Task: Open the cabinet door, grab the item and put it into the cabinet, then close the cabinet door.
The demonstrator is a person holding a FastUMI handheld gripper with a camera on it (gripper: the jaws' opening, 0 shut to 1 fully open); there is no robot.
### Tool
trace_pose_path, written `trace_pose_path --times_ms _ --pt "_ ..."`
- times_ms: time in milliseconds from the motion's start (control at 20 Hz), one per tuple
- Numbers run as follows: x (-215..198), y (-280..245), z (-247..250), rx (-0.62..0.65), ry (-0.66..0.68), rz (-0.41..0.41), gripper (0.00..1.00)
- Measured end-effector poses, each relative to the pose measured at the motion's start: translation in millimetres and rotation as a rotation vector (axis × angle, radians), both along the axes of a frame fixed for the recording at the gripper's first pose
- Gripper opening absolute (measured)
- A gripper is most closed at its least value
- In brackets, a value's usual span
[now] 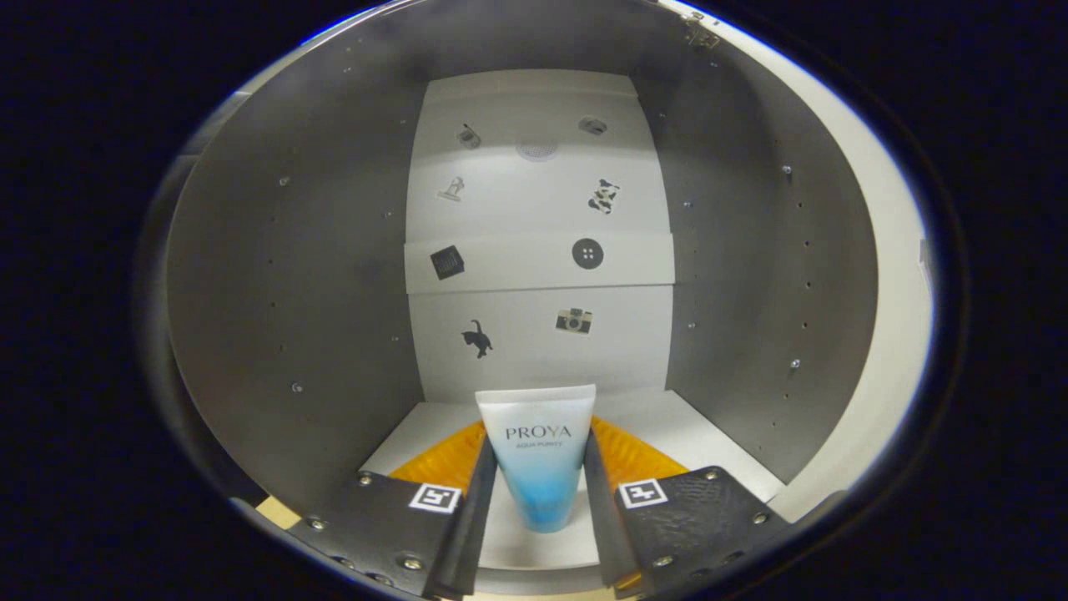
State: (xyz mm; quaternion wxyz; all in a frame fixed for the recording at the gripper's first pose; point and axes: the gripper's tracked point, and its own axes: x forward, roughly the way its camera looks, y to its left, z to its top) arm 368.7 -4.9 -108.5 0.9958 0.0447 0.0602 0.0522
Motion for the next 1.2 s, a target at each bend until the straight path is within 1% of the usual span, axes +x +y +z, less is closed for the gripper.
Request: trace_pose_path --times_ms 150,300,450,500,650,900,1050,1200 --pt "1 0 3 0.004 -0.009 -0.001 0.57" --pt "1 2 2 0.023 -0.005 0.002 0.73" --pt "-1 -3 7 0.032 -0.009 -0.015 0.89" --pt "-2 -3 8 0.036 -0.010 -0.013 0.90" --pt "-18 -9 18 0.027 -0.027 -0.026 1.00" --pt "-71 -13 36 0.009 -0.049 -0.038 1.00" --pt "-121 -13 48 -0.007 -0.066 -0.047 1.00" --pt "-181 -15 58 -0.028 -0.079 -0.058 1.00"
